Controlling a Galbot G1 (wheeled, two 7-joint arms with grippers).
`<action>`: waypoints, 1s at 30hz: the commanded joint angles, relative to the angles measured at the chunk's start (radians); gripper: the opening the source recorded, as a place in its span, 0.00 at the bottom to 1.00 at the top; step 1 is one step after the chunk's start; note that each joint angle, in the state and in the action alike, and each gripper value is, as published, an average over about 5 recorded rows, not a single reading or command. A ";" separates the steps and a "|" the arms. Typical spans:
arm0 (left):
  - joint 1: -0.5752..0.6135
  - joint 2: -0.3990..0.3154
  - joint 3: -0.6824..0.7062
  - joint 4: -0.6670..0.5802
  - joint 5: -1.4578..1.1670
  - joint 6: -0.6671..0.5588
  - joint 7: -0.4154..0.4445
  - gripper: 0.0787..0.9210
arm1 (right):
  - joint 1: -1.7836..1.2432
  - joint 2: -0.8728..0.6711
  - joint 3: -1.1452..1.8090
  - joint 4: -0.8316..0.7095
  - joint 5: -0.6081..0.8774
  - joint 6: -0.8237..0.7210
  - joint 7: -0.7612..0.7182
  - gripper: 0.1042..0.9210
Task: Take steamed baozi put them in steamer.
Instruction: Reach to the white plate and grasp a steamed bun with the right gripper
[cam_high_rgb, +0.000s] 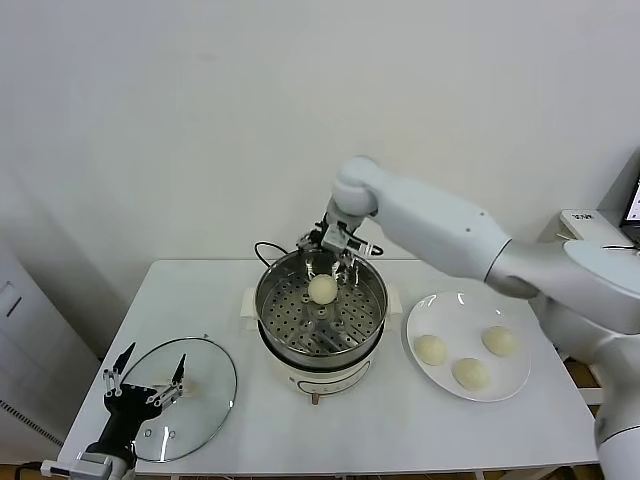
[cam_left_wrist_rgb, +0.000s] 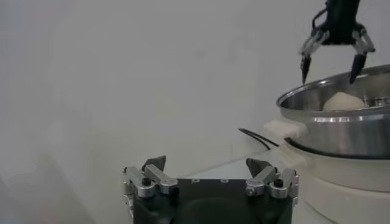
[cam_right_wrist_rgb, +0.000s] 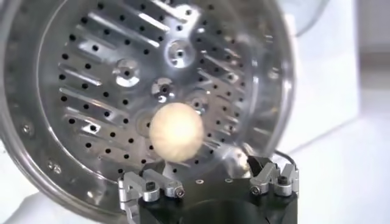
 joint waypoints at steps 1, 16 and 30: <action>-0.001 0.000 0.001 -0.002 0.001 0.002 0.000 0.88 | 0.245 -0.187 -0.258 0.021 0.653 -0.512 0.010 0.88; -0.002 -0.003 0.014 -0.010 0.018 0.006 -0.002 0.88 | -0.001 -0.508 -0.260 0.101 0.501 -0.648 -0.023 0.88; 0.015 -0.008 0.003 -0.011 0.023 0.007 -0.002 0.88 | -0.290 -0.497 -0.097 0.074 0.343 -0.564 0.019 0.88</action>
